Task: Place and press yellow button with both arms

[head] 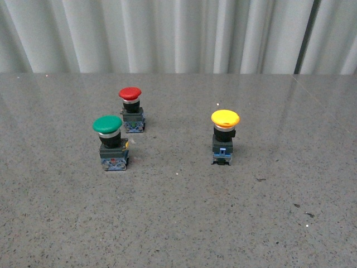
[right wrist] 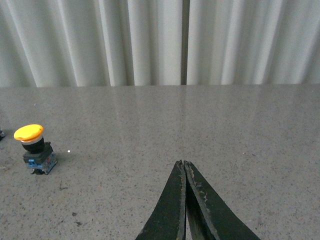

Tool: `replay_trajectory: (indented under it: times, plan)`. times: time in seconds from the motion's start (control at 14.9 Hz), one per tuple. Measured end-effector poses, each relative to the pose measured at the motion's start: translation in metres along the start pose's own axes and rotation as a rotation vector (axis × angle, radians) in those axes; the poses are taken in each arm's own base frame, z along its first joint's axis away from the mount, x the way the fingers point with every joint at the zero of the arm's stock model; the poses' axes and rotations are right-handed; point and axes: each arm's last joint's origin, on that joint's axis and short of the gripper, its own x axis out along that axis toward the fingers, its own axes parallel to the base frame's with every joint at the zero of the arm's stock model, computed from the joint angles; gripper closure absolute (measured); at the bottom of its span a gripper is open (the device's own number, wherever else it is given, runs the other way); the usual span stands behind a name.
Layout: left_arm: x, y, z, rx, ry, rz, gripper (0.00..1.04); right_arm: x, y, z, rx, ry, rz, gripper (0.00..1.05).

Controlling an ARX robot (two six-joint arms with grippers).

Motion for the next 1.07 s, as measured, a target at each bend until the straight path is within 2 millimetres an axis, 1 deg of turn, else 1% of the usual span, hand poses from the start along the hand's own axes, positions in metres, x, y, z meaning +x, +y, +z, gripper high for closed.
replay_trajectory:
  times: [0.13, 0.33, 0.4, 0.47, 0.87, 0.94, 1.0, 1.07]
  plan:
    - [0.000, 0.000, 0.000, 0.000, 0.000, 0.001, 0.07, -0.002, 0.000, -0.006, 0.000, -0.006, 0.000, 1.03]
    - [0.000, 0.000, 0.000, 0.000, 0.000, 0.000, 0.07, -0.006, 0.000, -0.006, 0.000, -0.013, 0.000, 1.03]
    - [0.000, 0.000, 0.000, 0.000, 0.000, 0.001, 0.07, -0.010, 0.000, -0.010, 0.000, 0.019, 0.000, 1.03]
    - [0.000, 0.000, 0.000, 0.000, 0.001, 0.000, 0.07, -0.017, 0.000, -0.008, -0.001, -0.016, 0.001, 1.03]
    - [0.000, 0.000, 0.000, 0.000, 0.000, 0.000, 0.07, -0.017, 0.000, -0.009, 0.000, -0.005, 0.001, 1.03]
    - [0.000, 0.000, 0.000, 0.000, 0.000, 0.000, 0.07, -0.017, 0.000, -0.009, -0.001, -0.005, 0.001, 0.98]
    - [0.000, 0.000, 0.000, 0.000, 0.000, 0.001, 0.07, -0.017, 0.000, -0.009, -0.001, -0.005, 0.001, 0.85]
    - [0.000, 0.000, 0.000, 0.000, 0.000, 0.001, 0.07, -0.017, 0.000, -0.009, -0.001, -0.005, 0.001, 0.76]
